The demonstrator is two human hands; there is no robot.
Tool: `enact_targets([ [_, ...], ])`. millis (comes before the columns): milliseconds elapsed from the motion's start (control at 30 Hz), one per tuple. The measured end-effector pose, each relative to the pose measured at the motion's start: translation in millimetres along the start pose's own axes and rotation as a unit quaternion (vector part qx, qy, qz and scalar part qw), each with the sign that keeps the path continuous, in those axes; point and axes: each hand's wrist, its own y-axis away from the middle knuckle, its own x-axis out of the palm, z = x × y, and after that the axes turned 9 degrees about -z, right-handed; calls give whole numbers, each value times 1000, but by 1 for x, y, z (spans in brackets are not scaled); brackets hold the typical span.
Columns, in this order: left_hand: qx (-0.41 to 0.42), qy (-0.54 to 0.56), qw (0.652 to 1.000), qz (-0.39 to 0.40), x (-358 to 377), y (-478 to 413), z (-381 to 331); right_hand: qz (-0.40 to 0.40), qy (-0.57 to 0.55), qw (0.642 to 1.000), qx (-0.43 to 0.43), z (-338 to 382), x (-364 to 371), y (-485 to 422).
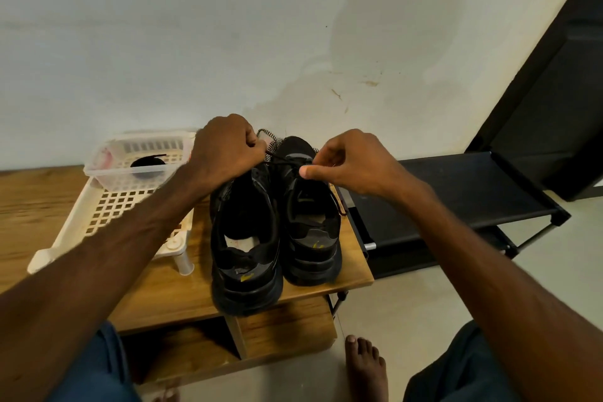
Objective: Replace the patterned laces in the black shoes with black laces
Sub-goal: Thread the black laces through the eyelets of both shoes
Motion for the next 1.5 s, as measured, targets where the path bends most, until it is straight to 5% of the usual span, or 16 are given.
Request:
enact_targets([
  [133, 41, -124, 990, -62, -4, -2, -2, -8, 44, 999, 2, -1, 12, -2],
  [333, -26, 44, 985, -166, -16, -11, 1, -21, 23, 1000, -3, -7, 13, -5],
  [500, -56, -6, 979, -196, -13, -10, 1, -28, 13, 1000, -7, -10, 13, -5],
  [700, 39, -97, 987, -119, -2, -7, 2, -34, 5, 999, -7, -8, 13, -6],
  [833, 199, 109, 973, 44, 4, 3, -15, -36, 2, 999, -10, -8, 6, -6],
  [967, 271, 110, 945, 145, 17, 10, -23, -25, 12, 999, -22, -9, 0, -4],
  [1267, 297, 124, 939, 118, 13, 0, -20, -17, 1, 999, -38, -10, -6, 0],
  [1500, 181, 144, 952, 200, 10, -14, -34, -43, 41, 997, -55, 15, 21, 10],
])
